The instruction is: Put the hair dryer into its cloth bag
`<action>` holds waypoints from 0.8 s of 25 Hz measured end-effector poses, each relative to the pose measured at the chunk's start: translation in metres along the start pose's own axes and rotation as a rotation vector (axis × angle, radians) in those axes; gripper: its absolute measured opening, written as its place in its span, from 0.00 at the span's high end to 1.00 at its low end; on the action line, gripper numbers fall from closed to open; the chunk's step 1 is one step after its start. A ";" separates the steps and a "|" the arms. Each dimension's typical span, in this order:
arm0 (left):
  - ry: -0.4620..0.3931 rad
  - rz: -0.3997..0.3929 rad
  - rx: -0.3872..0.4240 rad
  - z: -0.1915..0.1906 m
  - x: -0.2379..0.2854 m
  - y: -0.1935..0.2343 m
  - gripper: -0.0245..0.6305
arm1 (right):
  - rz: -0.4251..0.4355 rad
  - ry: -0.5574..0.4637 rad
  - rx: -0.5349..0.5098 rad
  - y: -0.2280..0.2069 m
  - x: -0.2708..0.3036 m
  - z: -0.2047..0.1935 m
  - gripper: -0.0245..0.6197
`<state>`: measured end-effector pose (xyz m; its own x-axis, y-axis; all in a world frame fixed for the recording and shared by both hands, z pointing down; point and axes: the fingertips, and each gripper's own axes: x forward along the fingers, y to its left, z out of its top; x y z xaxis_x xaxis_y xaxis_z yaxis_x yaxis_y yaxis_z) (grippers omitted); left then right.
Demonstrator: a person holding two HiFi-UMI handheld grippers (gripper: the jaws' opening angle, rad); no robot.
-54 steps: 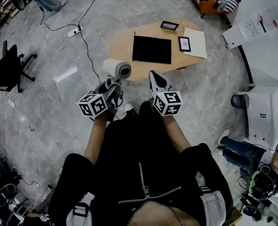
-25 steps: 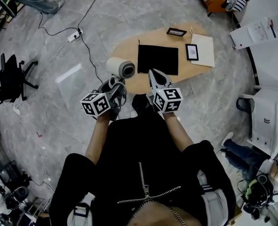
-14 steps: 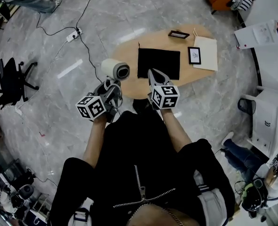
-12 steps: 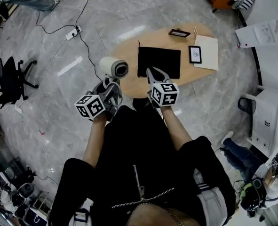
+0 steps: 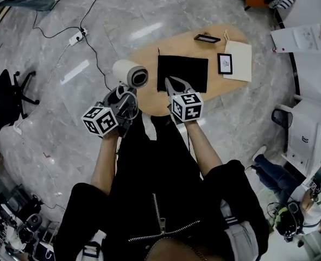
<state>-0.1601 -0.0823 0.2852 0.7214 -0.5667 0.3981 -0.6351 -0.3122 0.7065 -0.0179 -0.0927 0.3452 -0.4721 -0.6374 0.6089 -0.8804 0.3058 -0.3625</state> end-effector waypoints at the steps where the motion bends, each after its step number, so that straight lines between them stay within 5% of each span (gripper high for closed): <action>1: 0.015 -0.016 0.012 0.003 0.005 0.003 0.64 | -0.011 -0.004 -0.014 -0.001 0.004 0.002 0.95; 5: 0.089 -0.077 0.093 0.019 0.022 0.017 0.64 | -0.096 -0.068 -0.058 -0.013 0.014 0.014 0.95; 11: 0.168 -0.178 0.183 0.030 0.057 0.040 0.64 | -0.179 -0.111 0.058 -0.042 0.031 -0.001 0.95; 16: 0.220 -0.222 0.202 0.022 0.083 0.064 0.64 | -0.247 -0.061 0.108 -0.056 0.048 -0.037 0.93; 20: 0.216 -0.244 0.230 0.017 0.096 0.083 0.64 | -0.226 0.008 0.143 -0.056 0.069 -0.068 0.80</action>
<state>-0.1483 -0.1753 0.3716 0.8847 -0.2886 0.3660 -0.4652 -0.5941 0.6562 -0.0041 -0.1060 0.4551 -0.2654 -0.6723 0.6910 -0.9484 0.0532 -0.3126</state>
